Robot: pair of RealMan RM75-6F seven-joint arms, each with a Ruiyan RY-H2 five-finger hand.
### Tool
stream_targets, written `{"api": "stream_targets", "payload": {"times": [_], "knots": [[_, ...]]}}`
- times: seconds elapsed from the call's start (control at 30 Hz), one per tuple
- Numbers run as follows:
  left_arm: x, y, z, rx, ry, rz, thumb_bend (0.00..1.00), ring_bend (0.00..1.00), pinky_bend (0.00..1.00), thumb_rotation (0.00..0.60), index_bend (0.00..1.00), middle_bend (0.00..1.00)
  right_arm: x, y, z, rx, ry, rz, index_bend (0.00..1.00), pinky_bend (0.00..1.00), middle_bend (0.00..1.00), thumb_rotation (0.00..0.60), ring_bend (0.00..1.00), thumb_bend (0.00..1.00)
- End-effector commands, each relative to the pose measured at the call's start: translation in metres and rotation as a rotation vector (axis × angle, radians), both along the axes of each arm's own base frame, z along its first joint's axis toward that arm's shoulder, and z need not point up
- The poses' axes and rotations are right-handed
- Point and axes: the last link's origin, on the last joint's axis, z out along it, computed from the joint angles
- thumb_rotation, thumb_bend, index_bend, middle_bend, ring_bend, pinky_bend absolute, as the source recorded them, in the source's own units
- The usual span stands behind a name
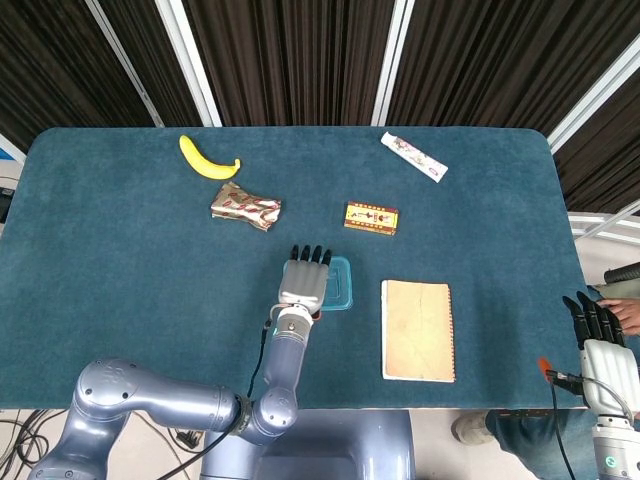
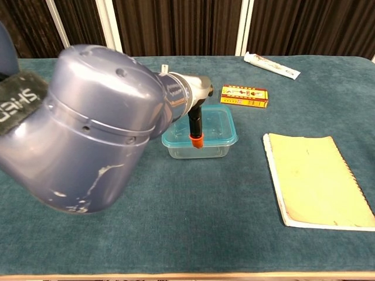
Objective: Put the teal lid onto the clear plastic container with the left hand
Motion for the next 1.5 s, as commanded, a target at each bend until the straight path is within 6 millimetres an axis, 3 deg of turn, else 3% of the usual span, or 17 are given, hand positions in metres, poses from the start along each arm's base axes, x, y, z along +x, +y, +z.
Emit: {"api": "stream_targets", "payload": {"times": [0.03, 0.23, 0.37, 0.5, 0.6, 0.8, 1.03, 1.5], "knots": [[0.003, -0.001, 0.011, 0.02, -0.009, -0.026, 0.16, 0.0, 0.0, 0.6, 0.0, 0.02, 0.0, 0.0, 0.0, -0.003, 0.001, 0.001, 0.09, 0.0, 0.0, 0.6, 0.02, 0.27], [0.01, -0.009, 0.032, 0.056, -0.075, -0.102, 0.17, 0.0, 0.0, 0.6, 0.08, 0.09, 0.0, 0.0, 0.0, -0.009, 0.006, -0.002, 0.09, 0.0, 0.0, 0.6, 0.02, 0.27], [0.014, -0.011, 0.04, 0.102, -0.159, -0.176, 0.24, 0.0, 0.0, 0.6, 0.23, 0.23, 0.0, 0.0, 0.0, -0.013, 0.005, -0.005, 0.09, 0.0, 0.01, 0.6, 0.02, 0.27], [0.011, -0.004, 0.041, 0.17, -0.204, -0.208, 0.34, 0.0, 0.0, 0.6, 0.37, 0.28, -0.001, -0.001, 0.001, -0.018, 0.003, -0.009, 0.09, 0.0, 0.01, 0.6, 0.02, 0.27], [0.006, 0.004, 0.04, 0.197, -0.204, -0.203, 0.42, 0.0, 0.02, 0.6, 0.44, 0.32, -0.001, -0.001, 0.001, -0.017, -0.002, -0.015, 0.09, 0.0, 0.0, 0.6, 0.02, 0.27], [-0.001, 0.018, 0.037, 0.219, -0.203, -0.176, 0.5, 0.04, 0.04, 0.6, 0.53, 0.44, -0.002, -0.001, 0.001, -0.02, -0.007, -0.025, 0.09, 0.0, 0.0, 0.6, 0.02, 0.27], [-0.01, 0.03, 0.034, 0.242, -0.185, -0.17, 0.55, 0.11, 0.06, 0.6, 0.6, 0.54, -0.002, -0.001, 0.001, -0.02, -0.011, -0.034, 0.09, 0.0, 0.0, 0.6, 0.02, 0.27], [-0.01, 0.043, 0.017, 0.24, -0.164, -0.201, 0.55, 0.13, 0.06, 0.6, 0.63, 0.56, -0.002, 0.0, 0.001, -0.018, -0.02, -0.04, 0.09, 0.0, 0.0, 0.6, 0.02, 0.27]]}}
